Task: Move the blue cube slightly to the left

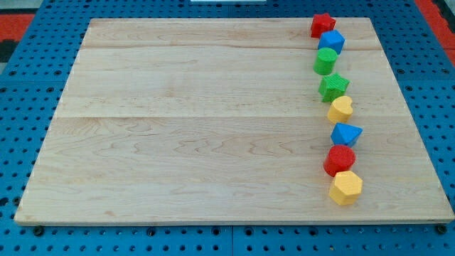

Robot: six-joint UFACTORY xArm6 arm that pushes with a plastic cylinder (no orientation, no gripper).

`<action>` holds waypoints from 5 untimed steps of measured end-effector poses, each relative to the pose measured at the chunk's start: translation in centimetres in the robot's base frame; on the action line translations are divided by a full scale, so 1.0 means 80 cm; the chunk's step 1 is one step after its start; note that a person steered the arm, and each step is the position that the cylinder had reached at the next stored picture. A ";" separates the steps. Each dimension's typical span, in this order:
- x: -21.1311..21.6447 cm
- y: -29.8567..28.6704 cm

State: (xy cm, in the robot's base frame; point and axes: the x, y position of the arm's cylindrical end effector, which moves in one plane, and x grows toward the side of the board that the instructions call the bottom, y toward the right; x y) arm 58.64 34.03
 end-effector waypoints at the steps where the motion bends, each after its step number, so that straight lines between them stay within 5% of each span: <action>1: -0.029 -0.064; 5: -0.248 -0.112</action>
State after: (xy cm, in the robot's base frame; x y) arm 38.78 25.08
